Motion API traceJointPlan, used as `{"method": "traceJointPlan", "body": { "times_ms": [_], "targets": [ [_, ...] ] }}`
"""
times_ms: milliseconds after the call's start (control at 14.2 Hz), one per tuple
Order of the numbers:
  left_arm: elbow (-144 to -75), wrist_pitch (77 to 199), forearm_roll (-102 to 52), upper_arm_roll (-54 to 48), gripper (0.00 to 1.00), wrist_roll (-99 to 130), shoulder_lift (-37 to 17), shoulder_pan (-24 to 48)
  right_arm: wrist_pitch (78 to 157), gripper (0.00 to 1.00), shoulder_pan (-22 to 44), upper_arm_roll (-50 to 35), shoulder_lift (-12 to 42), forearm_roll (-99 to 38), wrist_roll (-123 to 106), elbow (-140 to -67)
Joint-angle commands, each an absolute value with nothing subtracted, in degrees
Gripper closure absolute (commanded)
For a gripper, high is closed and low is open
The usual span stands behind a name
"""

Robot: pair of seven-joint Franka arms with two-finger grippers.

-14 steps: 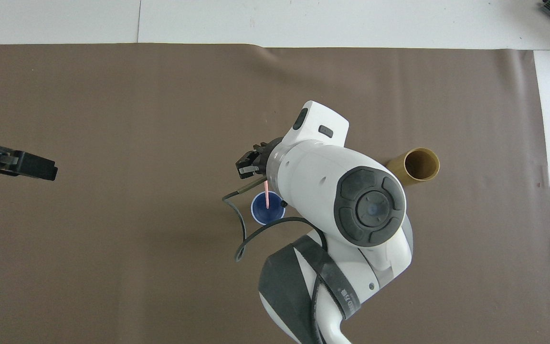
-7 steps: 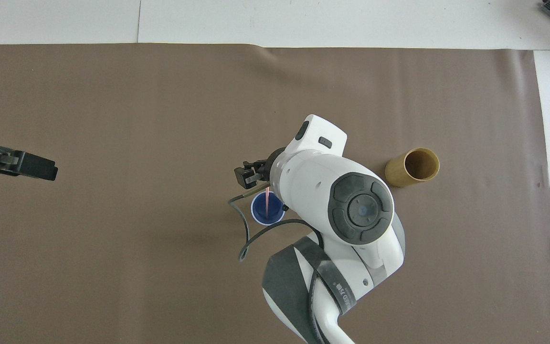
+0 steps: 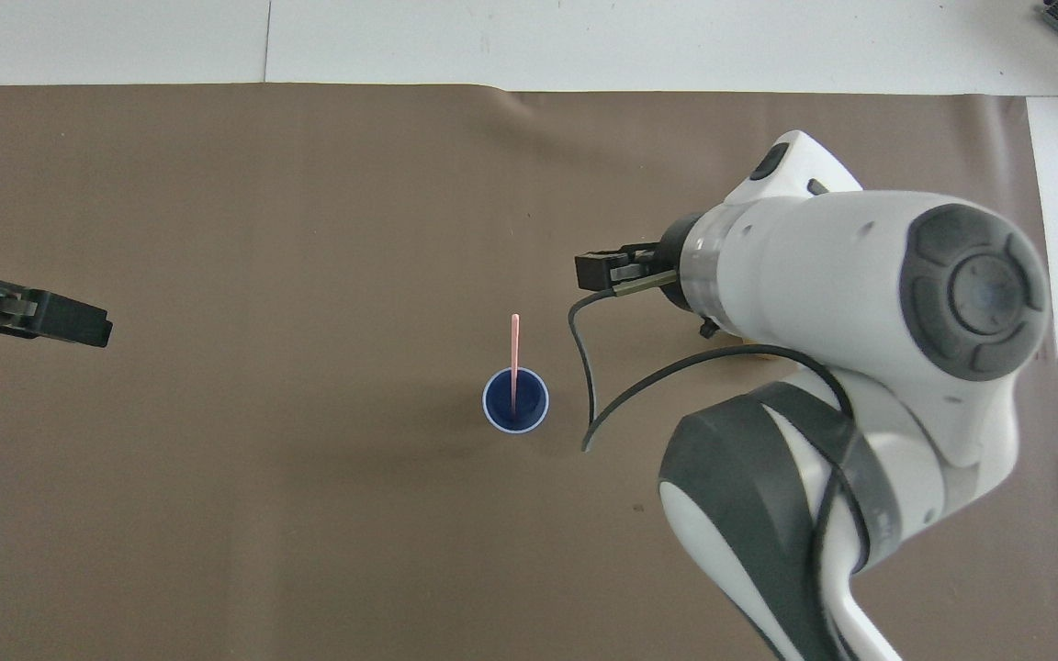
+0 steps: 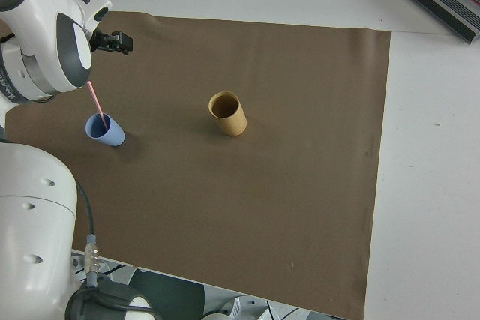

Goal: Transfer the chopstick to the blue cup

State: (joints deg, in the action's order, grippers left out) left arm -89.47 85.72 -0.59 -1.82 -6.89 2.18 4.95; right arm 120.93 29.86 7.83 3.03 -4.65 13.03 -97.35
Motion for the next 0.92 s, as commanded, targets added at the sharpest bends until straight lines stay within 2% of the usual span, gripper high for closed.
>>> {"method": "traceJointPlan", "body": {
  "times_ms": [0,141,493,634,845],
  "targets": [
    [-90.8,85.4,0.1,-2.3,0.00,-6.4,3.4,4.4,111.8,0.00,24.7,7.2,1.1,-3.7,14.2,-93.3],
    [-90.8,85.3,0.1,-2.3,0.00,-6.4,3.5,4.4,104.3,0.00,21.0,7.2,1.1,-3.6,14.2,-89.1],
    [-90.7,85.4,0.1,-2.3,0.00,-6.8,3.4,4.5,92.0,0.00,13.5,7.7,0.3,-2.7,11.8,-85.6],
    [-90.8,85.4,0.0,-2.3,0.00,-6.8,3.4,4.7,90.7,0.00,9.6,7.6,-1.0,-2.8,6.5,-86.0],
    [-90.8,85.3,0.0,-2.3,0.00,-6.6,3.4,5.0,89.8,0.00,6.5,7.8,-5.3,-1.6,4.3,-92.2]
  ]
}}
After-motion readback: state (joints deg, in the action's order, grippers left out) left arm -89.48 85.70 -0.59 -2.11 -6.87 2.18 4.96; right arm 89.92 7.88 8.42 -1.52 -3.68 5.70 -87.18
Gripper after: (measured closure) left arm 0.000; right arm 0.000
